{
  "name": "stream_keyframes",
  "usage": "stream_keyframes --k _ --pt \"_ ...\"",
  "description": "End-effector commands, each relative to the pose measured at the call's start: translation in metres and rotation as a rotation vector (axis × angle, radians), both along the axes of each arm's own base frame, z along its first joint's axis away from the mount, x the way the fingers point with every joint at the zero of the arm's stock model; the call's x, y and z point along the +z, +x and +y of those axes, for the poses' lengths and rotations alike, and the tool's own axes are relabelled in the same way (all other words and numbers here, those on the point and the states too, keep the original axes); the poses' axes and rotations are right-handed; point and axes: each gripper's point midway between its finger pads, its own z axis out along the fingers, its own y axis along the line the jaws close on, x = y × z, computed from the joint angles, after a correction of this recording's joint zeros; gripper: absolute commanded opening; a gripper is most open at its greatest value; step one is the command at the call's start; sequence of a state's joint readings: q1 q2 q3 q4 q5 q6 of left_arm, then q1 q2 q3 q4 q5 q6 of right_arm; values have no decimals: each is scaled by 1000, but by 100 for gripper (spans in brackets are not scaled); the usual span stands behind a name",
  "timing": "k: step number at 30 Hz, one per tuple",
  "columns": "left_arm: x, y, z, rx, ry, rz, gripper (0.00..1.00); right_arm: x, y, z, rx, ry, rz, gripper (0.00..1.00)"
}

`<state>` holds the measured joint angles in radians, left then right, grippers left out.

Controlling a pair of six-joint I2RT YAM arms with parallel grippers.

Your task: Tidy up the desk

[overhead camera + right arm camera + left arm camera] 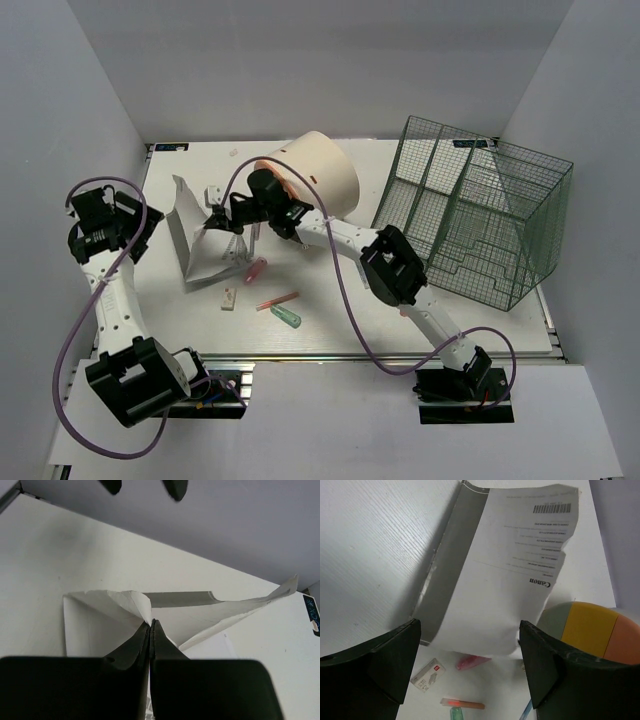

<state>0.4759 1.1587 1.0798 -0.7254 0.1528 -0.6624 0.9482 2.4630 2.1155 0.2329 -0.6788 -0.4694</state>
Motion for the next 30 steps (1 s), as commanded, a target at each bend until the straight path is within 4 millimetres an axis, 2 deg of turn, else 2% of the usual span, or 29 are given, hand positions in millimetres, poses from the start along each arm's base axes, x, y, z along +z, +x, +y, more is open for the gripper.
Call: stream_keyframes --k 1,9,17,24,30 --pt "-15 -3 -2 -13 -23 37 89 80 -12 -9 59 146 -41 0" --pt "-45 3 -23 -89 -151 57 76 91 -20 -13 95 172 -68 0" --pt "-72 5 -47 -133 -288 15 75 113 -17 -12 88 219 -93 0" --pt "-86 2 -46 -114 -296 12 78 131 -14 -15 66 250 -60 0" --pt "-78 7 -36 -52 -257 -74 78 145 -9 -21 54 271 -56 0"
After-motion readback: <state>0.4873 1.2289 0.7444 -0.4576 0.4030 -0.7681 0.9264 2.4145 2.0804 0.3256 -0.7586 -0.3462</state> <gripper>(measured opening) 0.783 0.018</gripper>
